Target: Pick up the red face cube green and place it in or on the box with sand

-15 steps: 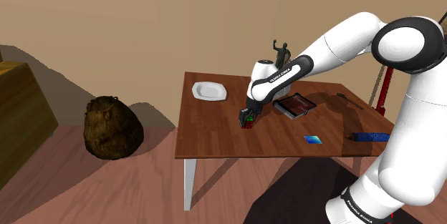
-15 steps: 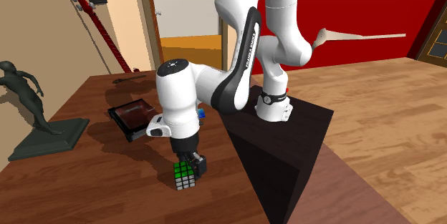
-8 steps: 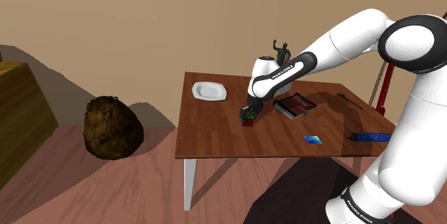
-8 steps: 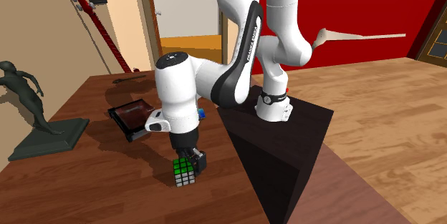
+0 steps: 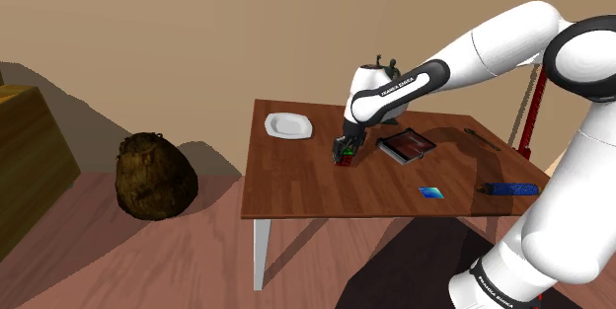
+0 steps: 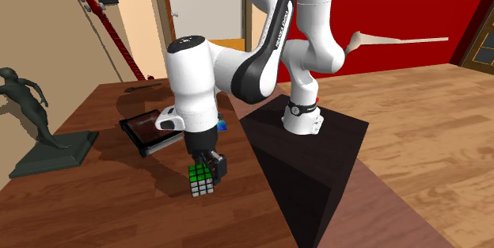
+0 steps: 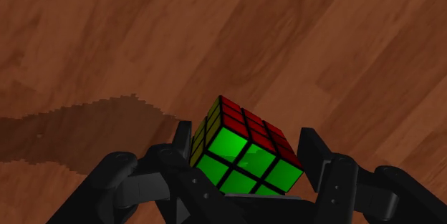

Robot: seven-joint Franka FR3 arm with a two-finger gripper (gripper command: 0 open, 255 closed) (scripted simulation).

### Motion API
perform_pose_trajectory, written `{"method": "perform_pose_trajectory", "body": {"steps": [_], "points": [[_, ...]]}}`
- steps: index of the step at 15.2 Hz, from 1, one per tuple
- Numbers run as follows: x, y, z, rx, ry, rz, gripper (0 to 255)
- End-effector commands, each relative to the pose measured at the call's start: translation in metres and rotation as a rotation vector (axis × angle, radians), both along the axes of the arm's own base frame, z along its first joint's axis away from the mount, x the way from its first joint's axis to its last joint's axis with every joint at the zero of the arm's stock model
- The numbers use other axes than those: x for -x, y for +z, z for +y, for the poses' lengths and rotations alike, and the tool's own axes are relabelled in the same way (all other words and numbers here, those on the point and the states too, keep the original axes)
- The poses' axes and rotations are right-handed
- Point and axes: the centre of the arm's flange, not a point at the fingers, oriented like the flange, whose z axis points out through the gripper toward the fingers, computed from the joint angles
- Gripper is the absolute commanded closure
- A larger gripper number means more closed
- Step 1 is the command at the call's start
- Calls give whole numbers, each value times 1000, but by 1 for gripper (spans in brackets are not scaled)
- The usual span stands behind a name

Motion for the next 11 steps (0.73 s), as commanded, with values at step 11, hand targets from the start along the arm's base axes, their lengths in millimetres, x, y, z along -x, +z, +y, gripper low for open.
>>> {"method": "perform_pose_trajectory", "body": {"steps": [11], "points": [[1, 63, 0, 0, 0, 0, 255]]}}
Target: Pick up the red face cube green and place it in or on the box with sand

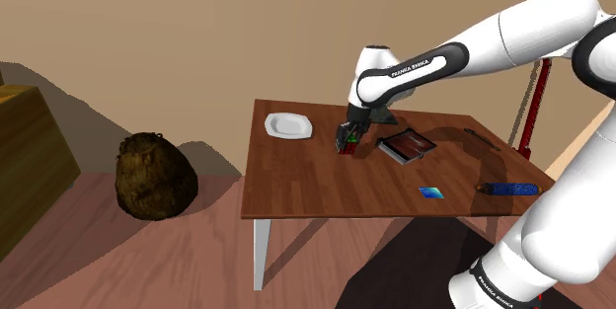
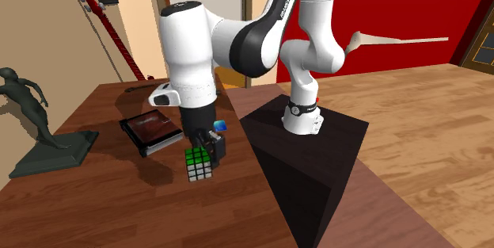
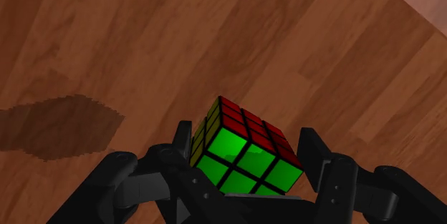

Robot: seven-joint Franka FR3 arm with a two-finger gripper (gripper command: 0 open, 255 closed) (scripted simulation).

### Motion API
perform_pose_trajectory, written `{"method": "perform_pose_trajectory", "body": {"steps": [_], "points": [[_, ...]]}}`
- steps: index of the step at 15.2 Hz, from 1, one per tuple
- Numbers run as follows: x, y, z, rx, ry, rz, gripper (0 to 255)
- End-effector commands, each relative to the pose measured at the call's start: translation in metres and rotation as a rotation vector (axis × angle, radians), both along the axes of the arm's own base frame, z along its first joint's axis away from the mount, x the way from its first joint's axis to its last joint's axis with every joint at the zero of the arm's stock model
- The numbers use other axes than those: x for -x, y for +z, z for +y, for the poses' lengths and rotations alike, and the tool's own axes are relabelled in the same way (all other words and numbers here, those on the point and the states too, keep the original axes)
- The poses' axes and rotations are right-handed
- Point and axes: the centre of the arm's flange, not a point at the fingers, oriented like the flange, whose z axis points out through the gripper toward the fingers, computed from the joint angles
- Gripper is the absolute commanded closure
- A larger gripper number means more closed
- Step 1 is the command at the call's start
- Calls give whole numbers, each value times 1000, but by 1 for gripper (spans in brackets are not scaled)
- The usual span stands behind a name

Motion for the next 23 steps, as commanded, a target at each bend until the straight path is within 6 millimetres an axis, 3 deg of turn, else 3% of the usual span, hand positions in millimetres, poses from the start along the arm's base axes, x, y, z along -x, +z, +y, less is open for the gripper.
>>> {"method": "perform_pose_trajectory", "body": {"steps": [1, 23], "points": [[0, 6, 1, 0, 0, 0, 255], [38, 17, -287, 0, 0, 0, 255]]}}
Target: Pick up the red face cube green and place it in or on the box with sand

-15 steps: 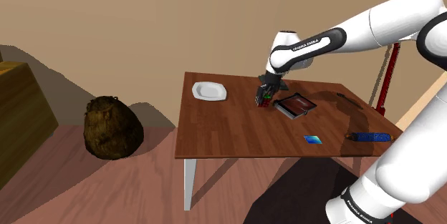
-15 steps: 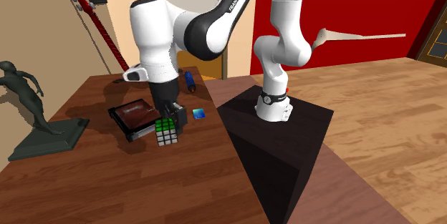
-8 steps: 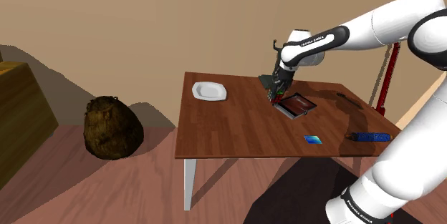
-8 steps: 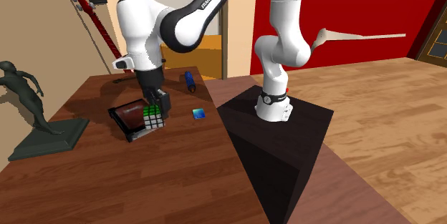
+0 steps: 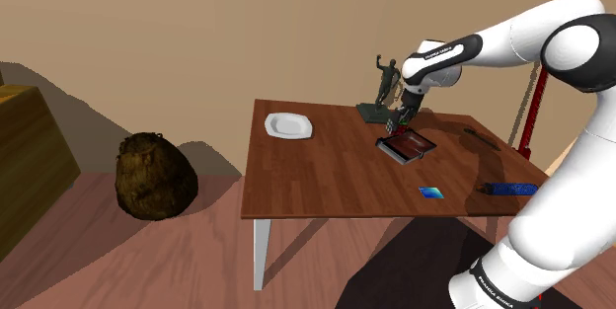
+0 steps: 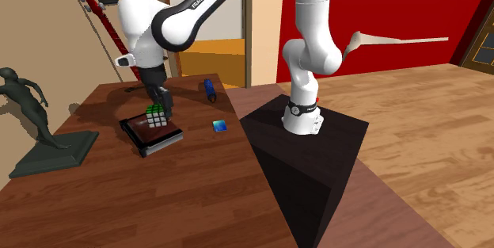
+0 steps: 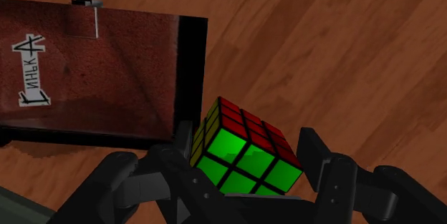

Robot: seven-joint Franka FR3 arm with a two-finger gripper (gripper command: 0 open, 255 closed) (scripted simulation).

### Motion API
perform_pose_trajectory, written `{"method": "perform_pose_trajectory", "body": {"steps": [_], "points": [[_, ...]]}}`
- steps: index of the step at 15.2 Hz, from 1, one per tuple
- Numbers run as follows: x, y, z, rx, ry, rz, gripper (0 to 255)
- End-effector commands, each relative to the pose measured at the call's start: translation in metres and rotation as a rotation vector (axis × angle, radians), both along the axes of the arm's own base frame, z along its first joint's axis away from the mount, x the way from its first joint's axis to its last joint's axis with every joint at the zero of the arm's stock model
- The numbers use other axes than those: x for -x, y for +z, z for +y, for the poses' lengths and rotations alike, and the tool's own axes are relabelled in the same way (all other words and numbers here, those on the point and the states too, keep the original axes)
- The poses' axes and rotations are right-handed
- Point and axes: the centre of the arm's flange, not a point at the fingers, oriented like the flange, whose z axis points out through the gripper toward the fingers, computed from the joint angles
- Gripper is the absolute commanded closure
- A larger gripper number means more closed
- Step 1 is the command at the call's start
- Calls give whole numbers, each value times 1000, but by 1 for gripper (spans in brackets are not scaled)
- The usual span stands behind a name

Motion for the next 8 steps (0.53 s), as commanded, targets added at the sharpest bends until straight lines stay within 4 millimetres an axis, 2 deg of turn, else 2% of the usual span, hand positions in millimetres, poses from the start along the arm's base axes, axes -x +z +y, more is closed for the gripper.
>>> {"method": "perform_pose_trajectory", "body": {"steps": [1, 8], "points": [[3, 2, -28, 0, 2, 0, 255], [15, 5, -119, 0, 2, 0, 255]]}}
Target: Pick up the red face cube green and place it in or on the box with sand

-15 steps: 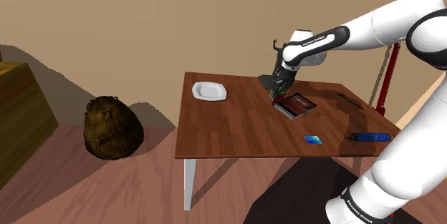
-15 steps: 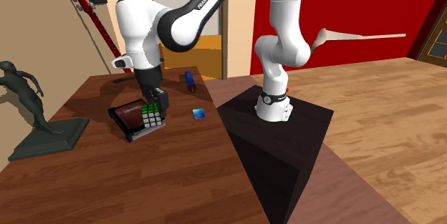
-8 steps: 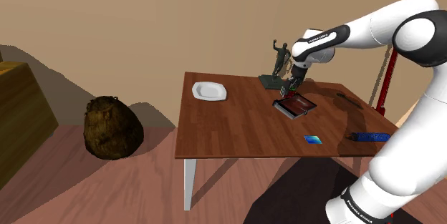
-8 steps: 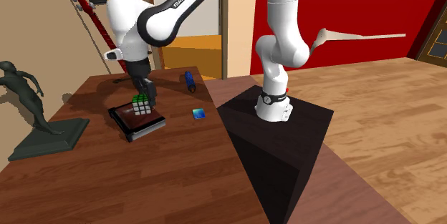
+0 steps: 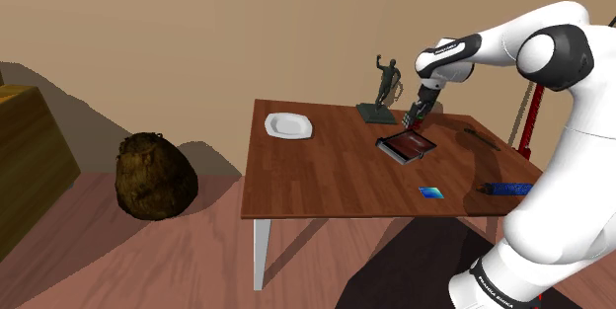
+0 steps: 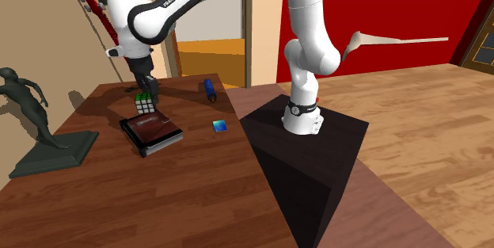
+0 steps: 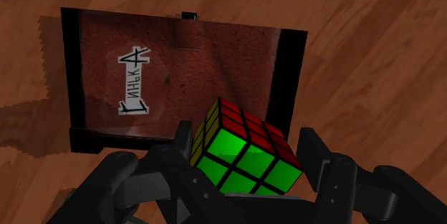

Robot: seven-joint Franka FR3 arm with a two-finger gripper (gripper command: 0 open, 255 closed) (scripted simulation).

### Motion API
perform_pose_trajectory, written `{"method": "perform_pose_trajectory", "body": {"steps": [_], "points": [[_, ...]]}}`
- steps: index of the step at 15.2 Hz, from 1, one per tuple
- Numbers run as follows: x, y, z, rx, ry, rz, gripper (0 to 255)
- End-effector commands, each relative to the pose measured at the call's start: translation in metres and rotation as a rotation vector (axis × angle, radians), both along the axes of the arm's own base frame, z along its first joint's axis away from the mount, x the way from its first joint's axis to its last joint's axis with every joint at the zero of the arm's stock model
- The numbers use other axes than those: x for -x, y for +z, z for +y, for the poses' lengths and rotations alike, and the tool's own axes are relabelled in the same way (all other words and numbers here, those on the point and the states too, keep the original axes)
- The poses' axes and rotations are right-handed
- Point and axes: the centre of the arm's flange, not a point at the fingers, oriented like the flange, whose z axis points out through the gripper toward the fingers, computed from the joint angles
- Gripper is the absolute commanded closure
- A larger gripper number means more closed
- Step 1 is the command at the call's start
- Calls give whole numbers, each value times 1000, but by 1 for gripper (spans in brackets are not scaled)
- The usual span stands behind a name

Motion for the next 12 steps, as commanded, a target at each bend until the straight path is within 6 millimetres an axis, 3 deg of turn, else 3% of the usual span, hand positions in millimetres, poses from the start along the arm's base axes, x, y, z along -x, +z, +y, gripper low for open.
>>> {"method": "perform_pose_trajectory", "body": {"steps": [1, 3, 12], "points": [[4, 0, -25, 0, 2, 0, 255], [8, 1, -52, 0, 2, 0, 255], [8, -46, -52, 0, 2, 0, 255]]}}
